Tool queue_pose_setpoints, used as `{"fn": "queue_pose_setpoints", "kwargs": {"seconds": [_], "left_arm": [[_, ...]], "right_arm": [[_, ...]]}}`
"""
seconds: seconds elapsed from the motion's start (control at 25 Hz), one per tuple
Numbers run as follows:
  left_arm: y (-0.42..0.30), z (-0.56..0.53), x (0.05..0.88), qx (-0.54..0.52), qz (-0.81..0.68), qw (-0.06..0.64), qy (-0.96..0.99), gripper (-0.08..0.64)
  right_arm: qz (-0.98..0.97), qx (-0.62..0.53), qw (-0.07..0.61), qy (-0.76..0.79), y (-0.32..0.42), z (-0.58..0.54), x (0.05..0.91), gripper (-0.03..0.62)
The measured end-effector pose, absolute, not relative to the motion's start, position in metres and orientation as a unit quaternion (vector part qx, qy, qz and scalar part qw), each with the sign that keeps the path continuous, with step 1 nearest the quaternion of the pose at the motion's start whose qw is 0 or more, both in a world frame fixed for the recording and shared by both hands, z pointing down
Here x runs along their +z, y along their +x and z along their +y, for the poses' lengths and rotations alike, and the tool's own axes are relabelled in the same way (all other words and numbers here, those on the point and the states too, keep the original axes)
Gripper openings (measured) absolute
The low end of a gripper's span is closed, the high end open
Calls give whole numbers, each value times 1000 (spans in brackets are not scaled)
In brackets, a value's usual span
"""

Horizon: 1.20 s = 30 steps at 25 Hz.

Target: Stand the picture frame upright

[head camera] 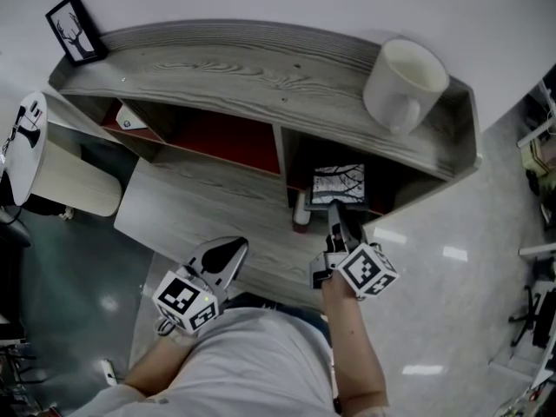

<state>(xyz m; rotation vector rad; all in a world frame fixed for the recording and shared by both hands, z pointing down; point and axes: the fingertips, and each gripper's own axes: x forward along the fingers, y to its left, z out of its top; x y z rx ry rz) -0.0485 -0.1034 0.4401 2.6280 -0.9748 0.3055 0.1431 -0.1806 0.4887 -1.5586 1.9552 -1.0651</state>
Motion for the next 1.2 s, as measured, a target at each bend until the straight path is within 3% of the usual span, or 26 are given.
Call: {"fn": "queue_pose_setpoints", "kwargs": {"seconds": [0.68, 1.2], "left_arm": [[-54, -102, 436, 97, -346, 158, 920, 17], [-57, -103, 439, 99, -356, 160, 916, 17]], "right_arm": [[814, -228, -39, -532, 132, -215, 460, 81], [851, -169, -137, -477, 121, -247, 456, 80]]}}
